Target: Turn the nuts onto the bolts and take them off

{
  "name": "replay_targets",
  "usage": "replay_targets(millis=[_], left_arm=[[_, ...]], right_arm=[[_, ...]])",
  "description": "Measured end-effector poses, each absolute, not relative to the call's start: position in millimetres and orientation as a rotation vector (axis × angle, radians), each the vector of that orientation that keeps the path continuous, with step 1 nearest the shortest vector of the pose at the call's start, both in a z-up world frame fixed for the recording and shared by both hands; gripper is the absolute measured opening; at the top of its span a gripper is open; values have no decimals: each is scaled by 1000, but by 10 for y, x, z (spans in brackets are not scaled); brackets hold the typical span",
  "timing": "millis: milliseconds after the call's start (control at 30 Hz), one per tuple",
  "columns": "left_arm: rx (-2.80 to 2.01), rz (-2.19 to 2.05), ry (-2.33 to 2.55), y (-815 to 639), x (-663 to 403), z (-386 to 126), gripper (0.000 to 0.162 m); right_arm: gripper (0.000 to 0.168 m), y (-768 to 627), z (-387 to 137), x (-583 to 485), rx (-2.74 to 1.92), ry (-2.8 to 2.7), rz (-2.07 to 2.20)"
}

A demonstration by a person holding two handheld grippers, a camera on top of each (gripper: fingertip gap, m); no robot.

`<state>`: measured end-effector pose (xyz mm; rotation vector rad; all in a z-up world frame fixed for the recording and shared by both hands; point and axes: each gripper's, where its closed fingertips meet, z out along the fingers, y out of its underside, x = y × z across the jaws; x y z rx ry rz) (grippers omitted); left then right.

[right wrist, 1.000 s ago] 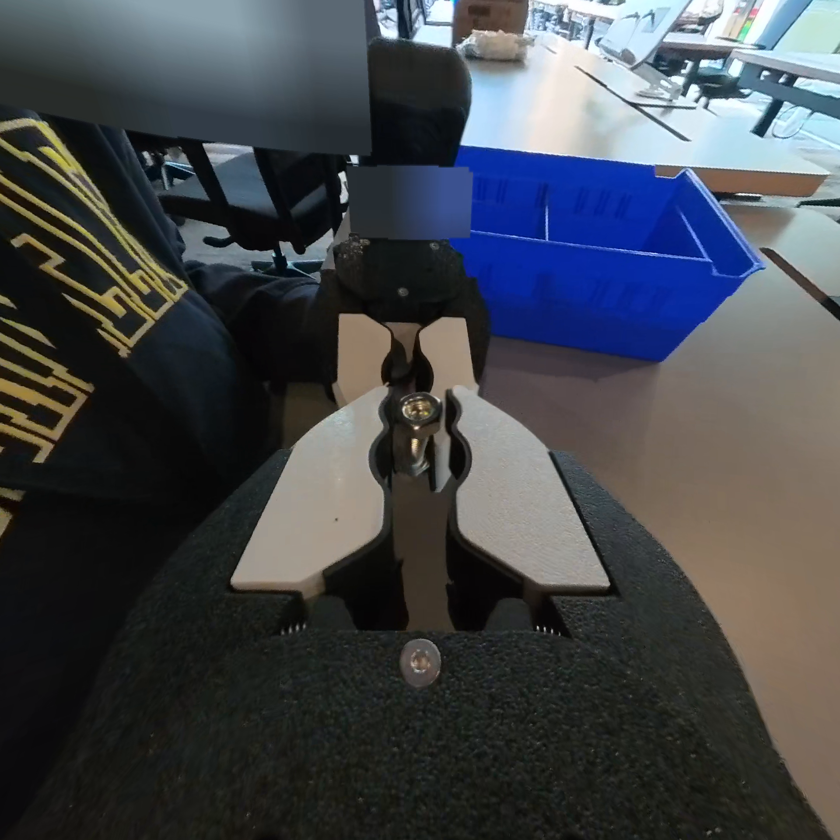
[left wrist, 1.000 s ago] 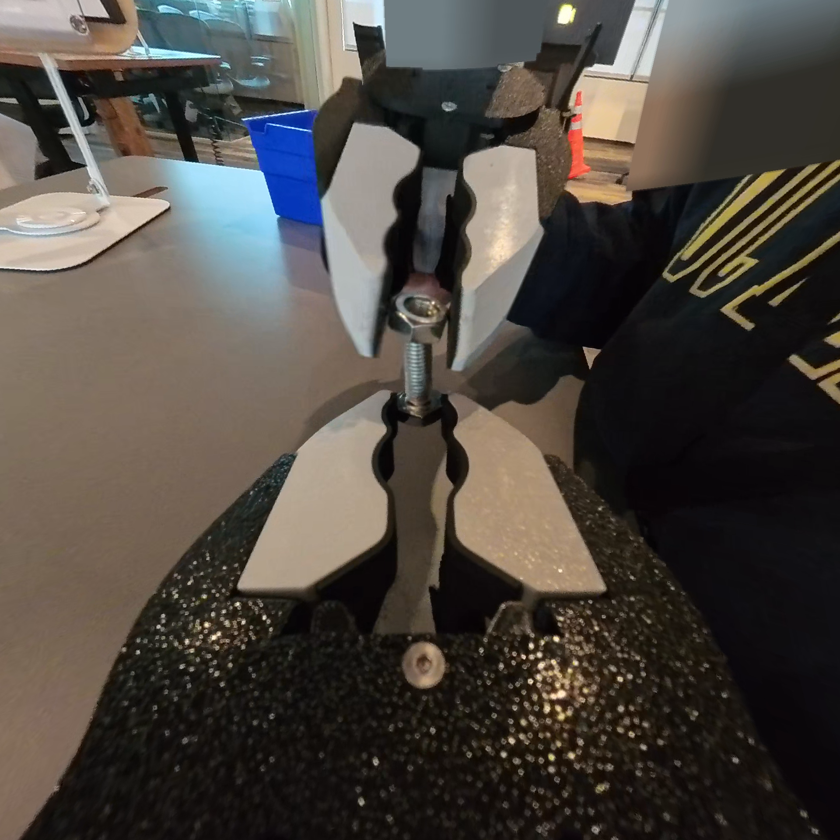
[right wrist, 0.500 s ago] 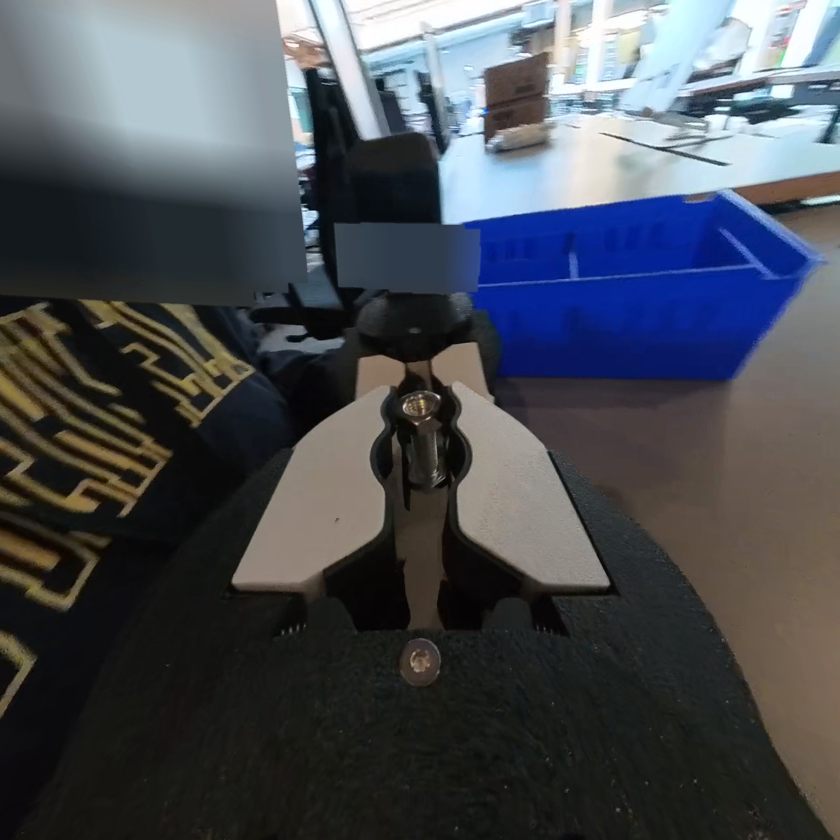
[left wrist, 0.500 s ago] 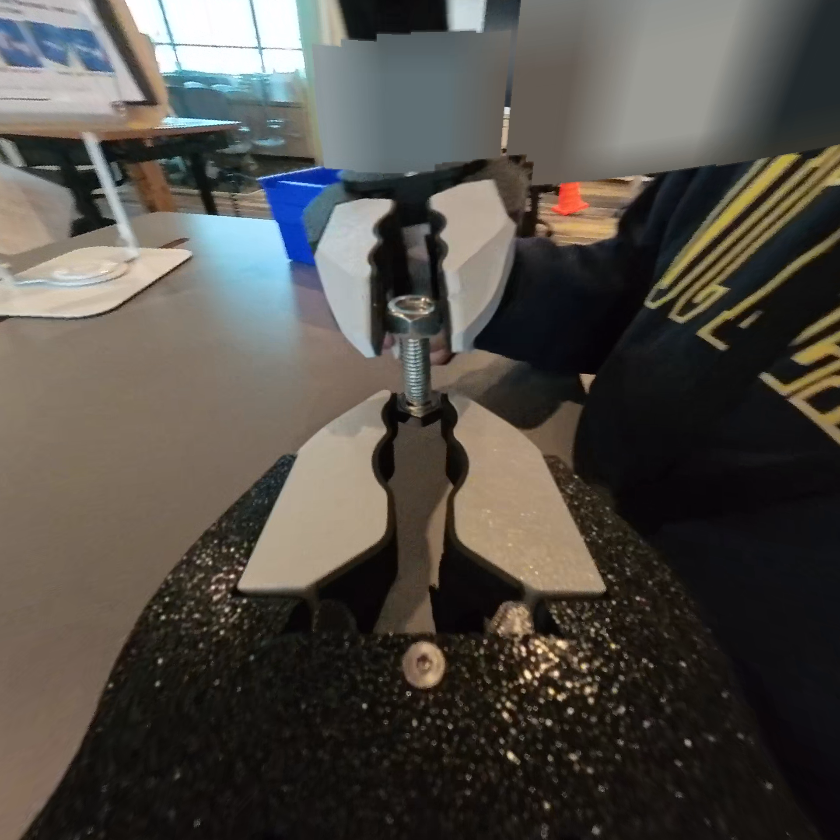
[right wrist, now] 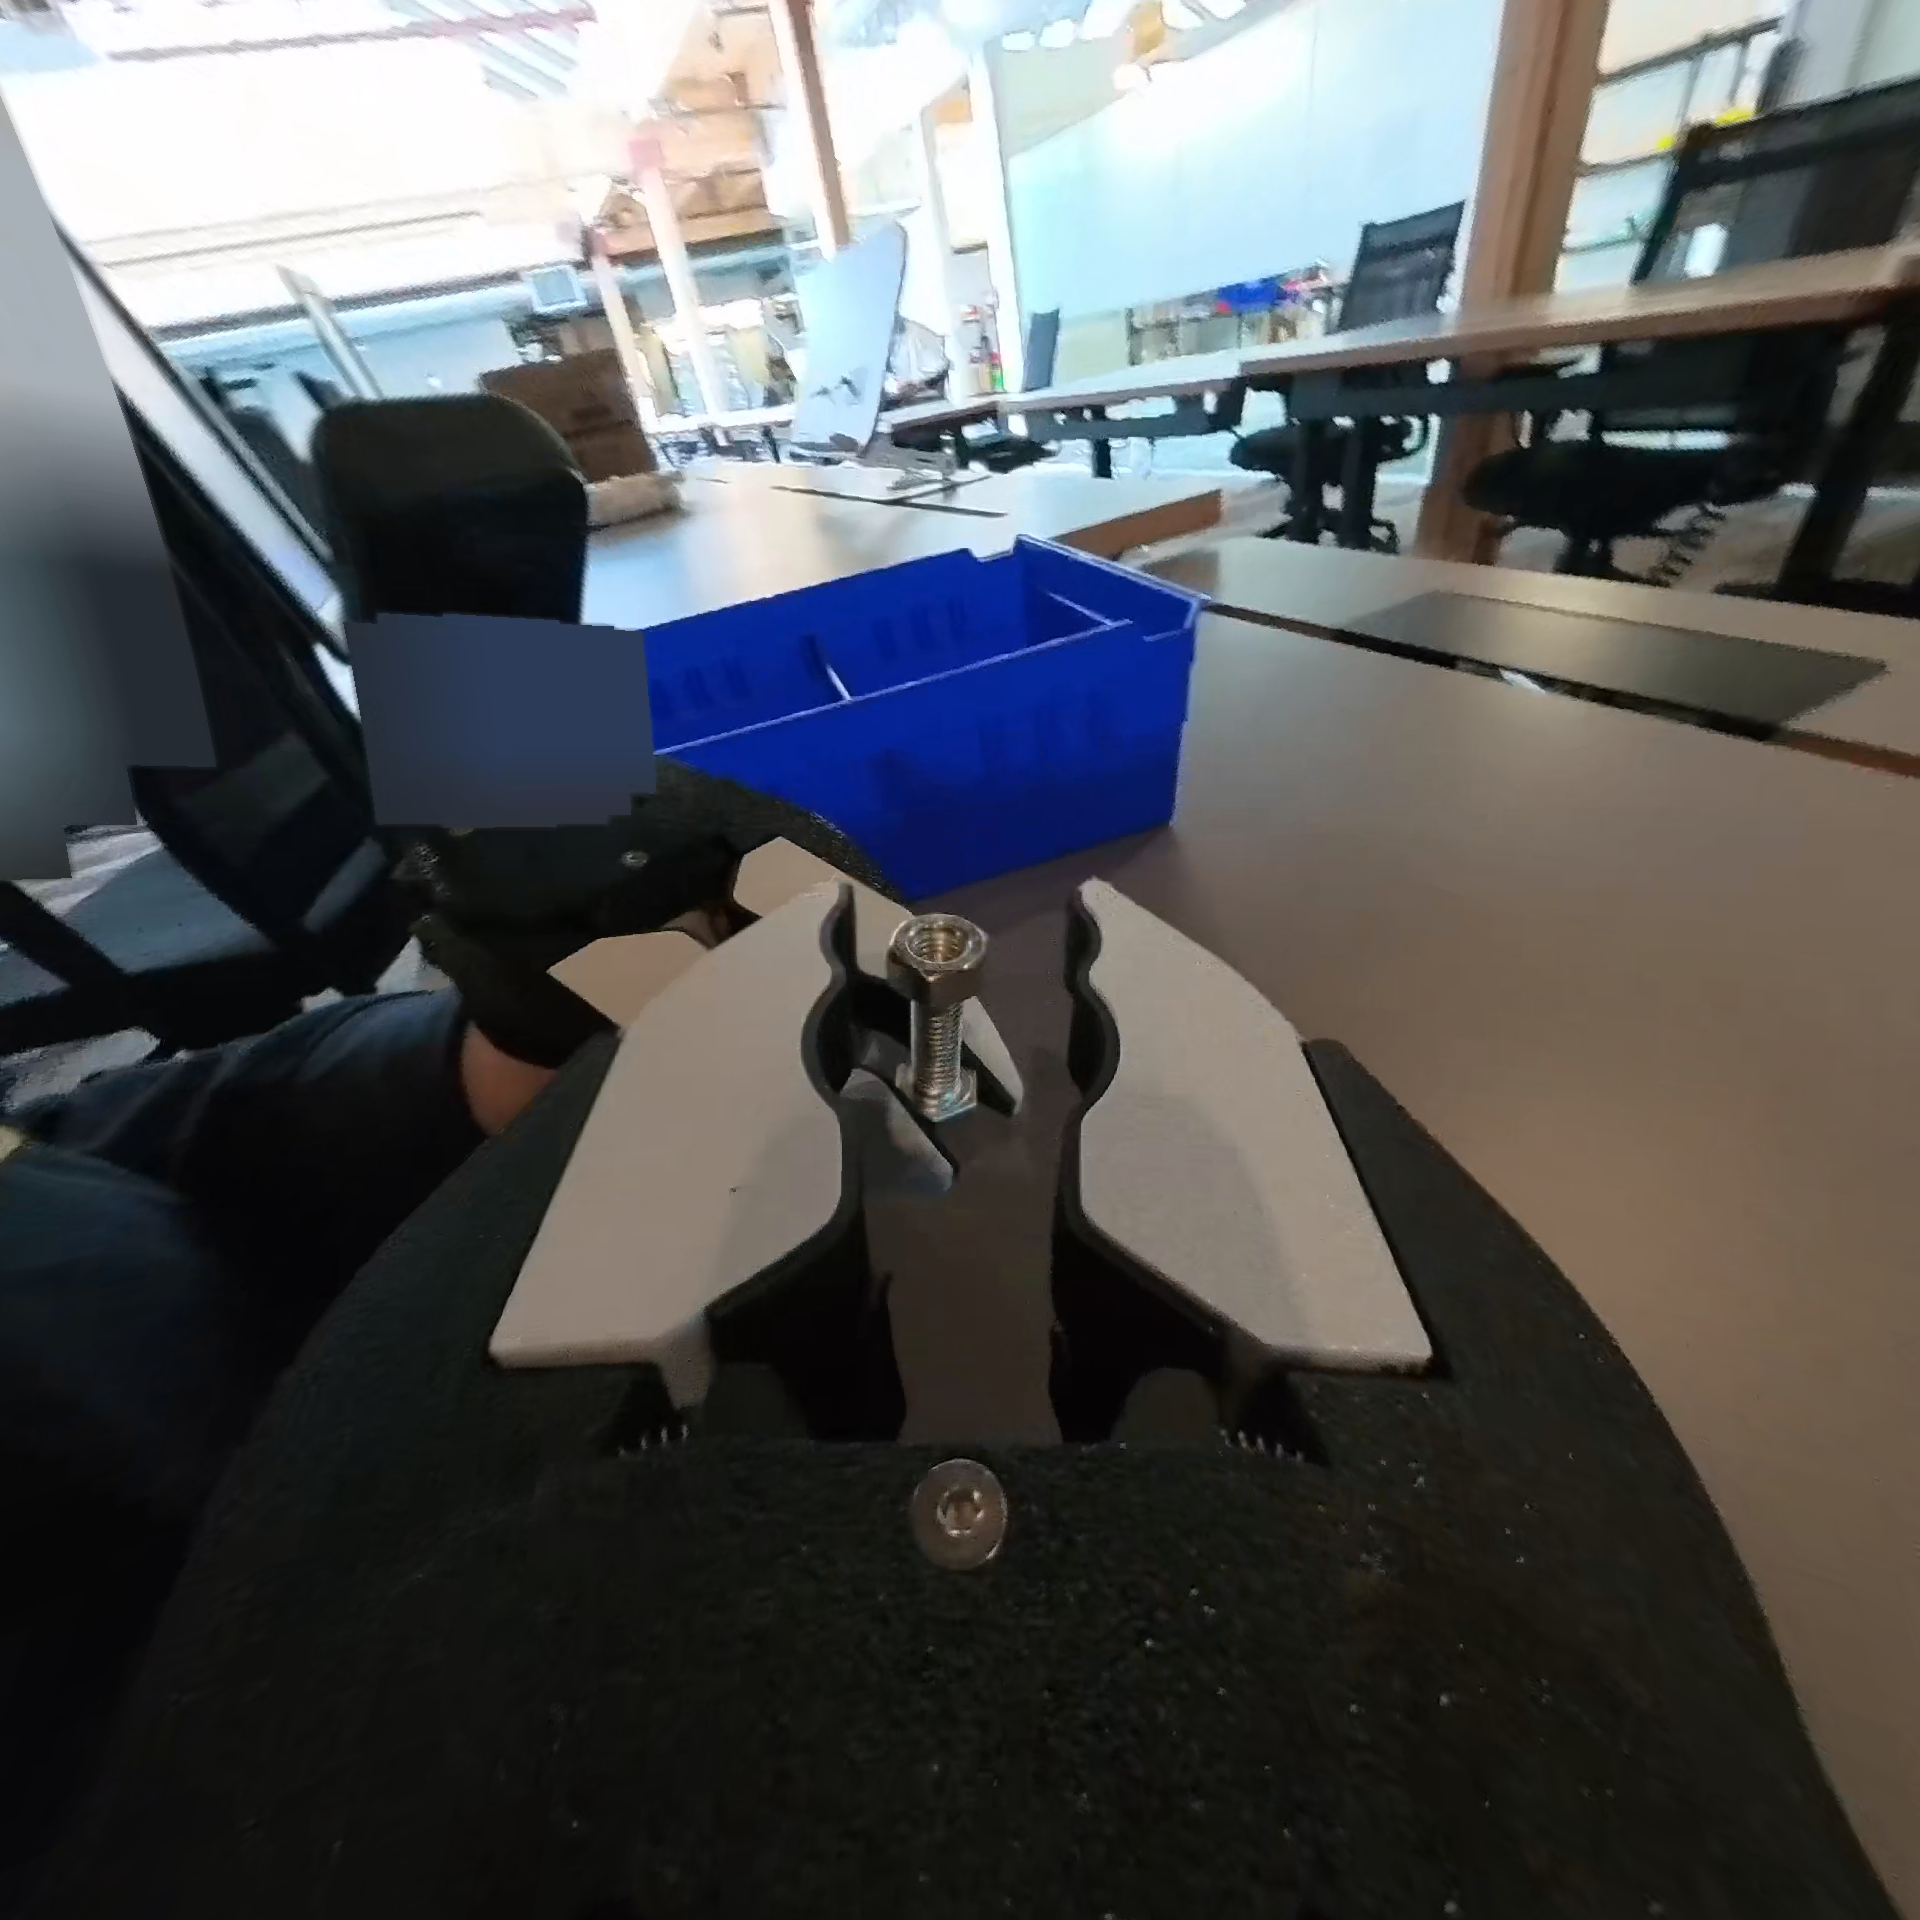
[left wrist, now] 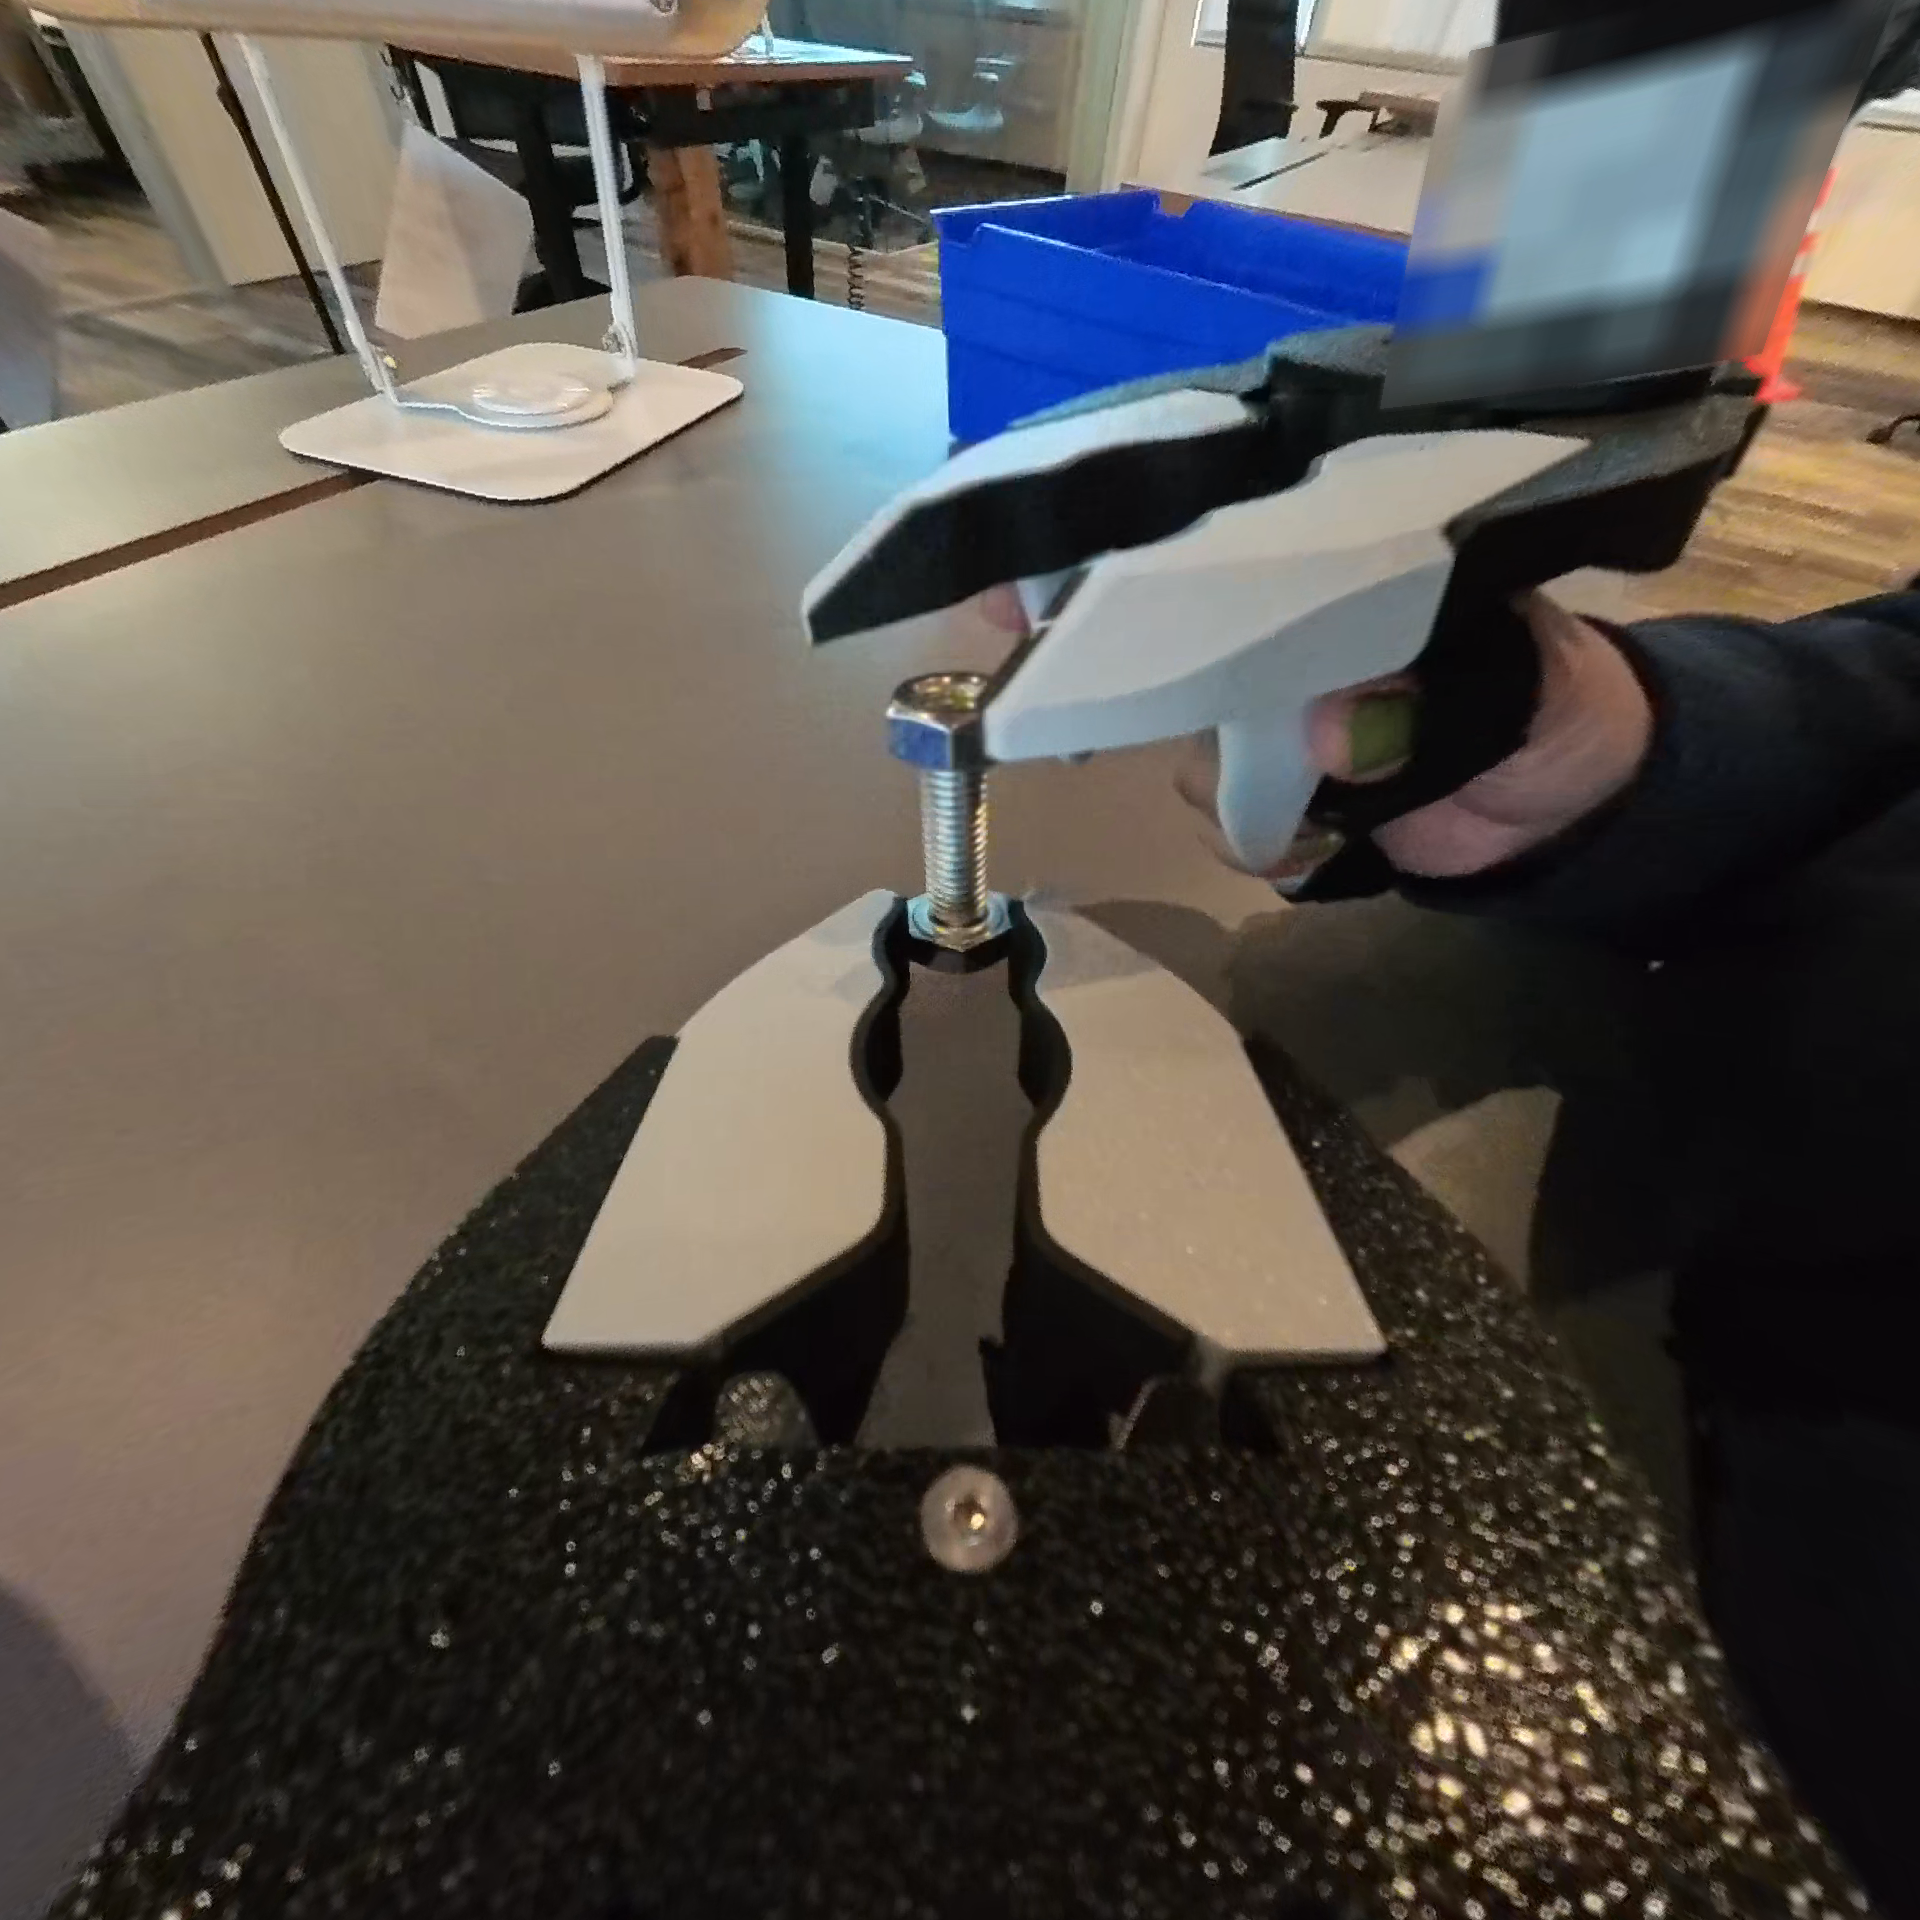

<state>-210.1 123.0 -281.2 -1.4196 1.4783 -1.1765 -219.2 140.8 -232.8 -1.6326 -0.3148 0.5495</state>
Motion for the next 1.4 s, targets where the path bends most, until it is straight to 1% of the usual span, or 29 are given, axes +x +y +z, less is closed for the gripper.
replay_targets(millis=[133, 367, 433, 500, 633, 700, 767, 800, 933, 1000, 1067, 1100, 1167, 1267, 1400], left_arm=[[-1394, -1219, 1521, 1151, -2089, -2819, 18], [-1339, -1346, 1575, 1005, -2106, -2783, 18], [-1339, -1393, 1531, 1044, -2128, -2729, 18], [-1322, -1456, 1515, 1031, -2143, -2678, 18], [-1289, -1512, 1544, 911, -2114, -2656, 18], [-1300, -1489, 1535, 958, -2135, -2665, 18], [-1311, -1501, 1496, 1027, -2167, -2639, 18], [-1306, -1514, 1498, 1024, -2174, -2632, 17], [-1257, -1493, 1625, 792, -2069, -2696, 18], [-1243, -1521, 1629, 730, -2053, -2684, 18], [-1244, -1541, 1612, 745, -2078, -2676, 18], [-1242, -1549, 1602, 761, -2096, -2664, 18], [-1241, -1578, 1571, 799, -2117, -2630, 18], [-1209, -1602, 1607, 728, -2112, -2626, 18], [-1187, -1594, 1644, 650, -2084, -2645, 18]], right_arm=[[37, 1305, -2329, -2252, -1615, -448, 599], [41, 1151, -2340, -2412, -1613, -660, 711], [34, 1147, -2340, -2287, -1630, -653, 664], [38, 1156, -2294, -2226, -1617, -643, 646], [50, 1120, -2285, -2445, -1586, -716, 757], [51, 1067, -2325, -2465, -1592, -756, 767], [42, 1006, -2316, -2322, -1580, -741, 755], [41, 977, -2282, -2264, -1552, -720, 772], [51, 1034, -2221, -2350, -1510, -707, 808], [52, 1013, -2283, -2461, -1534, -769, 826], [45, 896, -2328, -2461, -1548, -837, 857], [44, 863, -2341, -2383, -1559, -838, 850], [35, 800, -2325, -2203, -1555, -827, 852], [37, 842, -2222, -2156, -1507, -785, 854], [40, 884, -2268, -2421, -1499, -863, 879]])
